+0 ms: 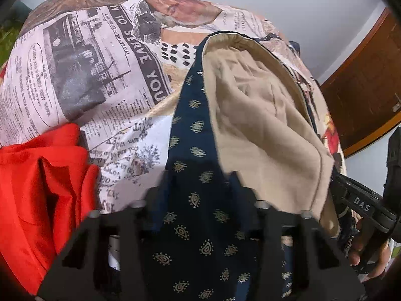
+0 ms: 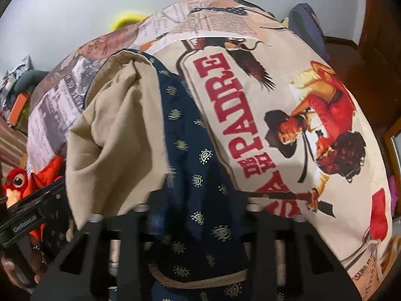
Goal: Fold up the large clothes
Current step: 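Grasp the hood edge with the right gripper while the left gripper grasps the hood rim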
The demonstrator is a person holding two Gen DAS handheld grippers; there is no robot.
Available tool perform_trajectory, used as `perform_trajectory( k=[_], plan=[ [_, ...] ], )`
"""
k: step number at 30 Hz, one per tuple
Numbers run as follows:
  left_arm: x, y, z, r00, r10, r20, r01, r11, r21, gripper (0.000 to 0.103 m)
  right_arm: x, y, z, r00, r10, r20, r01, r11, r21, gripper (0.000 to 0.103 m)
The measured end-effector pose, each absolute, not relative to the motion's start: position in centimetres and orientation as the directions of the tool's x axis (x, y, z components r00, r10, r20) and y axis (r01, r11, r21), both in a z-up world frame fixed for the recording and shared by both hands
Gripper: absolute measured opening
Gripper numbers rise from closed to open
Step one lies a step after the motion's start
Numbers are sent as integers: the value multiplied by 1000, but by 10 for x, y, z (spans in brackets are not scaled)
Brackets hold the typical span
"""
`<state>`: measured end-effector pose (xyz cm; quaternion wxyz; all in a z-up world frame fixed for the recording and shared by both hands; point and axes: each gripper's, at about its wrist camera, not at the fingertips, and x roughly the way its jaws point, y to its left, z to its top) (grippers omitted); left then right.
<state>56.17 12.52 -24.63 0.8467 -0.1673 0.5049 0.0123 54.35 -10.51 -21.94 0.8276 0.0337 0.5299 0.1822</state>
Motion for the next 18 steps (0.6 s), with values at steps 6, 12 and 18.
perform_trajectory(
  k=[6,12,18],
  plan=[
    [544,122,-215,513,-157,-844,-140,955,-262,9,522,-104,-189,412,331,-849,-354,917,186,8],
    [490,116,-152,566,-182,-804,-48,966,-252,8,475,-129,-132,461,400,-792,-427,882,198,8],
    [413,105,-118,585,-207,-784,10,969,-248,8,413,-153,-103,477,415,-775,-481,861,165,8]
  ],
)
